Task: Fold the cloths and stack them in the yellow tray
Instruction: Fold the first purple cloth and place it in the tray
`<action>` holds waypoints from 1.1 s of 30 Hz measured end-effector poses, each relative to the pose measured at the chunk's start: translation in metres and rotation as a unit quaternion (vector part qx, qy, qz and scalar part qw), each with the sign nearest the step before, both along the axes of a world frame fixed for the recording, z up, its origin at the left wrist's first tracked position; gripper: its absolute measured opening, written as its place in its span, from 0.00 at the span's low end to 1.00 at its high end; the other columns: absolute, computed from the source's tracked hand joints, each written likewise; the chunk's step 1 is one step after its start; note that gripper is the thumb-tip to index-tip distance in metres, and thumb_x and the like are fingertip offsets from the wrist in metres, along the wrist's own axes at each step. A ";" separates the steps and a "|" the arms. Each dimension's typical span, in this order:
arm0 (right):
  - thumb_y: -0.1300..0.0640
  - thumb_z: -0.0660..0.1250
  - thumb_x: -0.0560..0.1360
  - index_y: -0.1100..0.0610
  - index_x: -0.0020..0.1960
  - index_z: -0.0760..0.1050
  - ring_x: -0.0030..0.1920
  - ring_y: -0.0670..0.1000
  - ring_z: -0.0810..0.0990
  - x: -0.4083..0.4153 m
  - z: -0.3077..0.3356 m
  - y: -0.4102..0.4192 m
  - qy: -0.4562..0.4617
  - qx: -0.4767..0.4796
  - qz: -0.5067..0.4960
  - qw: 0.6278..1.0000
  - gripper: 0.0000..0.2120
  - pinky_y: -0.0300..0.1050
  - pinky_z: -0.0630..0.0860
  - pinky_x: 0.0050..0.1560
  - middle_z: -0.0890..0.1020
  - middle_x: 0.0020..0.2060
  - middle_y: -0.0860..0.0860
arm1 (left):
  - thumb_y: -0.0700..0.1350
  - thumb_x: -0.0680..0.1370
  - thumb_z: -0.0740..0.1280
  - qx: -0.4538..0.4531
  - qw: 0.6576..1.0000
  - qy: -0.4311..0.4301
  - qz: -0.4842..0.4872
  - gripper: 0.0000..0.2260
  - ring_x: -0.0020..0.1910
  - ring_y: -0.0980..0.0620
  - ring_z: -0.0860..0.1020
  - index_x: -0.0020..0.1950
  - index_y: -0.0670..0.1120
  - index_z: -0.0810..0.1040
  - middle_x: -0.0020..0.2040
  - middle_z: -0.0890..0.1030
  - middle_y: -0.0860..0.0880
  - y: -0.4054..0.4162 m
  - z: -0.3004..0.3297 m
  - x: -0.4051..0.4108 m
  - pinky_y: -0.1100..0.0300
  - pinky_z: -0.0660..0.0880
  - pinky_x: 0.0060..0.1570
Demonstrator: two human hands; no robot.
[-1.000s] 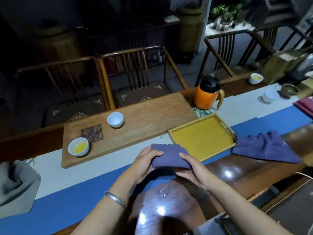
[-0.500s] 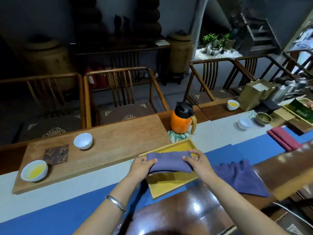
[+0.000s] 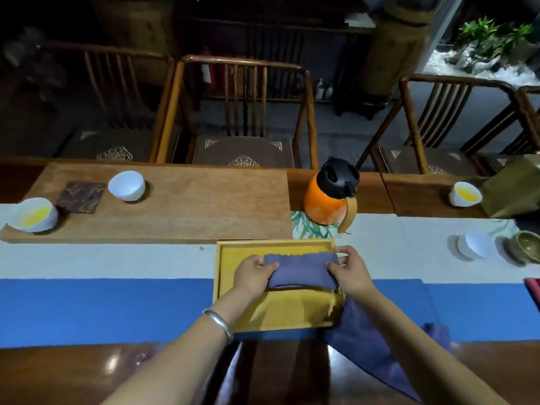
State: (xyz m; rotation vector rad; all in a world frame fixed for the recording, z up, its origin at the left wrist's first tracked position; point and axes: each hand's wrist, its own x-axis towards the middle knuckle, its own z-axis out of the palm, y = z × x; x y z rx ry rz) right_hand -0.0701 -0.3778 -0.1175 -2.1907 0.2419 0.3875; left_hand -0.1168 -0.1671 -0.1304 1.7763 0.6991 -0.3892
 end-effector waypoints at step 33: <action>0.55 0.65 0.75 0.58 0.47 0.69 0.40 0.54 0.73 0.038 -0.025 -0.022 -0.115 -0.188 0.101 0.970 0.07 0.44 0.66 0.35 0.76 0.41 0.56 | 0.55 0.76 0.65 0.272 0.958 -0.030 -0.090 0.14 0.37 0.45 0.76 0.34 0.50 0.72 0.33 0.77 0.50 0.010 -0.021 0.039 0.59 0.65 0.32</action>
